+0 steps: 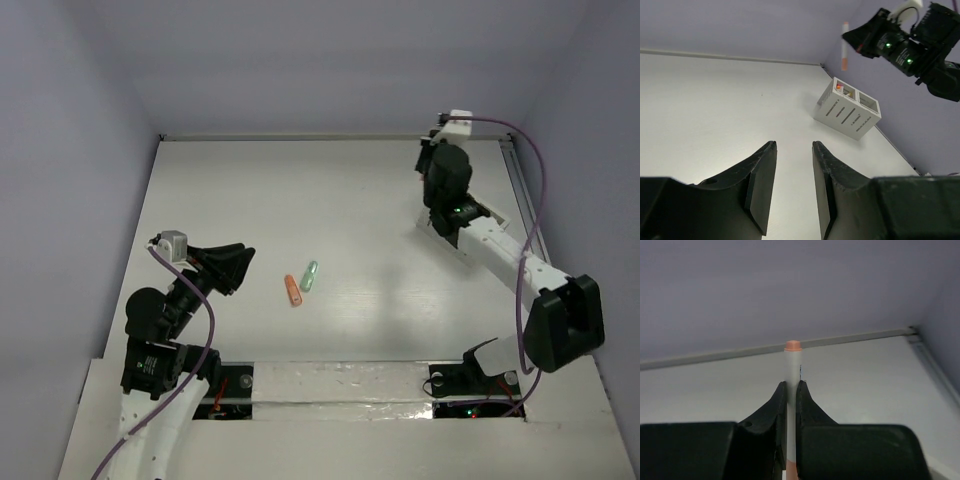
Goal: Sort the stationery into containers
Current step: Place the pen in the storage box.
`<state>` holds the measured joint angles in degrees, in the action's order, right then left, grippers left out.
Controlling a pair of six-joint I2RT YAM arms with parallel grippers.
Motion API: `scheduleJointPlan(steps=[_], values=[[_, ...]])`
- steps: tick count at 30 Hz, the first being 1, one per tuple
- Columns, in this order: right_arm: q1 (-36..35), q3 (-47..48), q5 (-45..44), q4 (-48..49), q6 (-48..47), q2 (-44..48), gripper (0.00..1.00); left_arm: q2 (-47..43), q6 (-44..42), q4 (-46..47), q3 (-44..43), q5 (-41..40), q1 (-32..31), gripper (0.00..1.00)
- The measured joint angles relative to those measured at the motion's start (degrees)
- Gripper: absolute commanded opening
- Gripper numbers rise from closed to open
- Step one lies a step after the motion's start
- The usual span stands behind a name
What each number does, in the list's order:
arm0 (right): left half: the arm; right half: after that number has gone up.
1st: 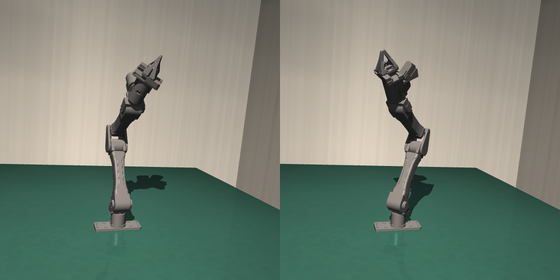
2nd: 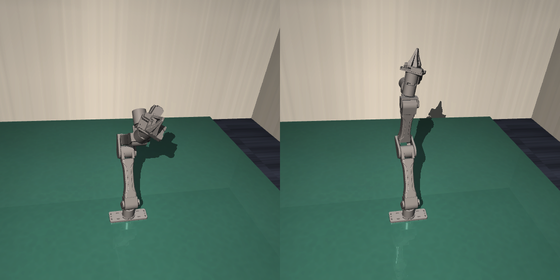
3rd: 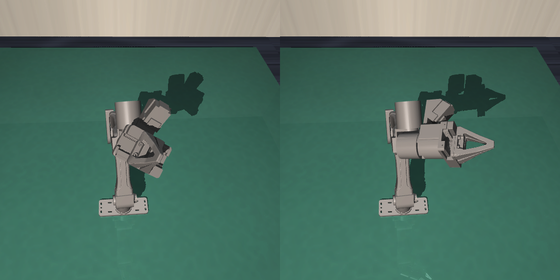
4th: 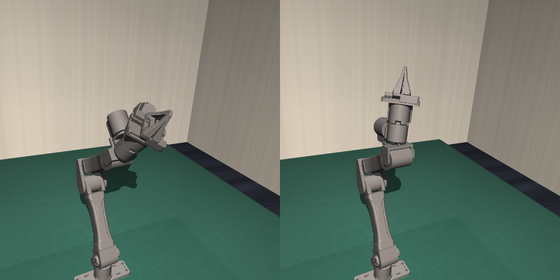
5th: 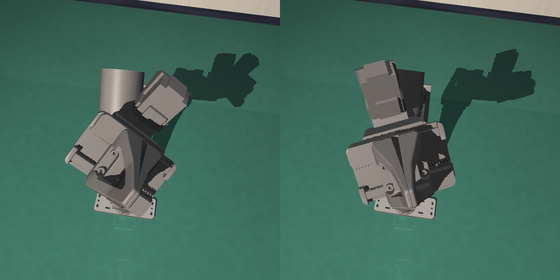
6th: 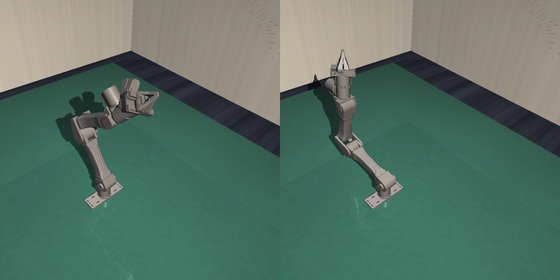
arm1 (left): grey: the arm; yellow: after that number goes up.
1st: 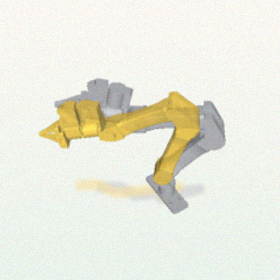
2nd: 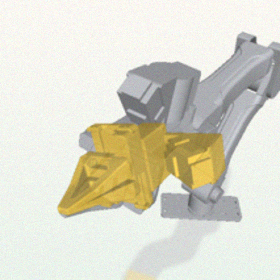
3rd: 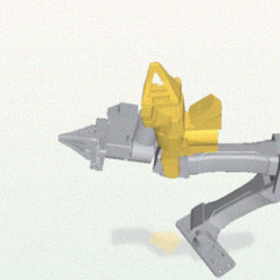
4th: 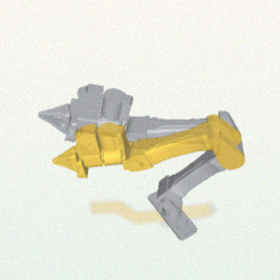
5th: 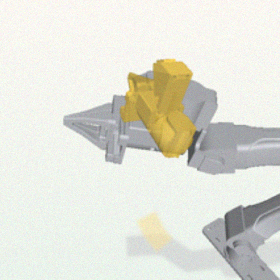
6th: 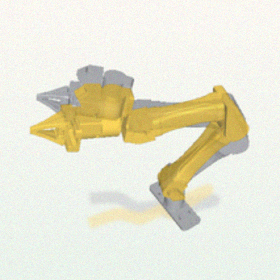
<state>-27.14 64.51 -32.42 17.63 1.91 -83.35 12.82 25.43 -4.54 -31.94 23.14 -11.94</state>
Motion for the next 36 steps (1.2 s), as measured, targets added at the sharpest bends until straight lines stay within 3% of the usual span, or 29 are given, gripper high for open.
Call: scheduleJointPlan(steps=[5, 13, 27, 30, 31, 34, 36], values=[[9.0, -5.2, -1.5, 2.4, -3.0, 5.3, 0.00, -0.2, 0.0, 0.0, 0.0, 0.0, 0.0, 0.31], [16.4, -7.6, -1.2, 3.1, -3.7, 3.7, 0.00, -0.3, 0.0, 0.0, 0.0, 0.0, 0.0, 0.31], [17.4, -10.5, -0.1, 3.1, -3.2, -3.0, 0.00, -0.3, 0.0, 0.0, 0.0, 0.0, 0.0, 0.32], [17.4, -10.6, -0.1, 2.9, -2.3, -3.0, 0.13, -0.4, 0.0, 0.0, 0.0, 0.0, 0.0, 0.32], [17.4, -10.8, 0.0, 2.8, -1.7, -3.0, 0.26, -0.5, 0.0, 0.0, 0.0, 0.0, 0.0, 0.32], [17.4, -11.9, 0.8, 2.4, -0.1, -2.8, 0.47, -0.7, 0.0, 0.0, 0.0, 0.0, 0.0, 0.31], [17.4, -12.3, 1.8, 1.0, 1.3, -2.1, 0.49, -0.7, 0.0, 0.0, 0.0, 0.0, 0.0, 0.32]])
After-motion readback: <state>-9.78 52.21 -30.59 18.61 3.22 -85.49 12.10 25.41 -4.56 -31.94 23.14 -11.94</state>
